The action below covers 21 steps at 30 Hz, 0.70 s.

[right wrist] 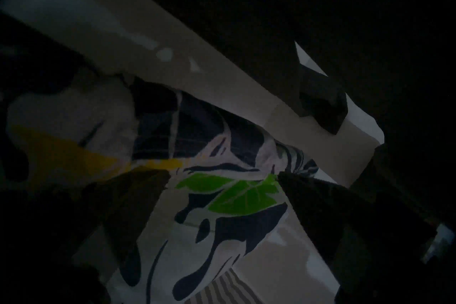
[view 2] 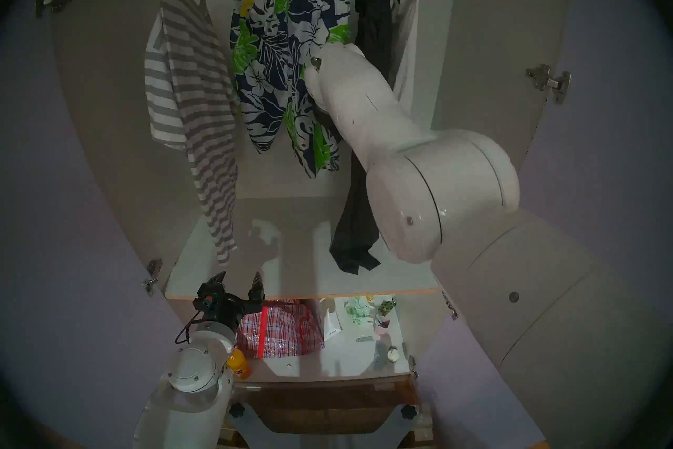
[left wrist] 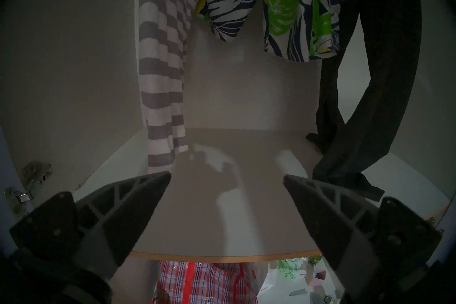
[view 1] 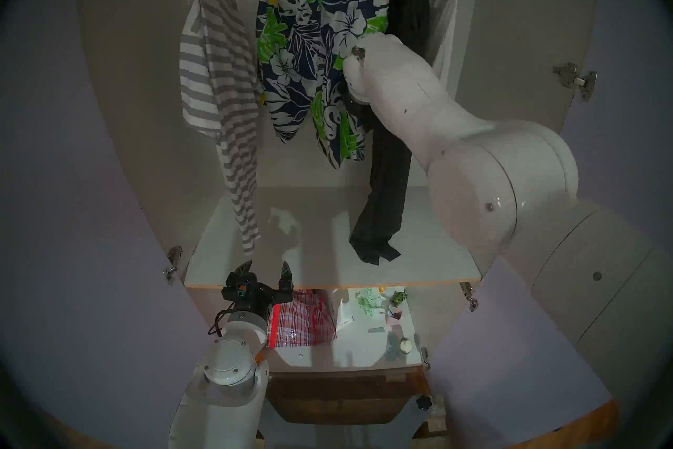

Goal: Move and arrange clothes and pants in the wardrobe

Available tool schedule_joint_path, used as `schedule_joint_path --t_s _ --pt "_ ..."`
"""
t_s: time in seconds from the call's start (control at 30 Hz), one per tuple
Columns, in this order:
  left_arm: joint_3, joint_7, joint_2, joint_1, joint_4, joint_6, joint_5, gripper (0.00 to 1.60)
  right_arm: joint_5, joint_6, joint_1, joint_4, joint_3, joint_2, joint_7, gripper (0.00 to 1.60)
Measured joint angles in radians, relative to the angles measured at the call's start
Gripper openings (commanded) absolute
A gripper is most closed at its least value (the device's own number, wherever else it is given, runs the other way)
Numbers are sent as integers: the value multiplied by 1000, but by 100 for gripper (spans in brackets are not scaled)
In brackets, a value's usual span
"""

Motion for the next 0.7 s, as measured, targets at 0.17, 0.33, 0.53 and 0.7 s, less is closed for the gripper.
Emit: schedule_joint_path --t_s 0.17,0.33,0.53,0.7 --pt "0 0 0 0 0 0 0 160 -1 -10 61 65 -3 -15 55 160" --pt "0 1 0 0 0 0 0 160 -1 -83 80 77 -1 -21 92 160" --pt "1 2 1 -1 2 0 0 160 -2 -116 89 87 -2 -19 114 160" --pt "1 3 1 -2 5 0 0 160 -3 -132 94 93 -1 -12 122 160"
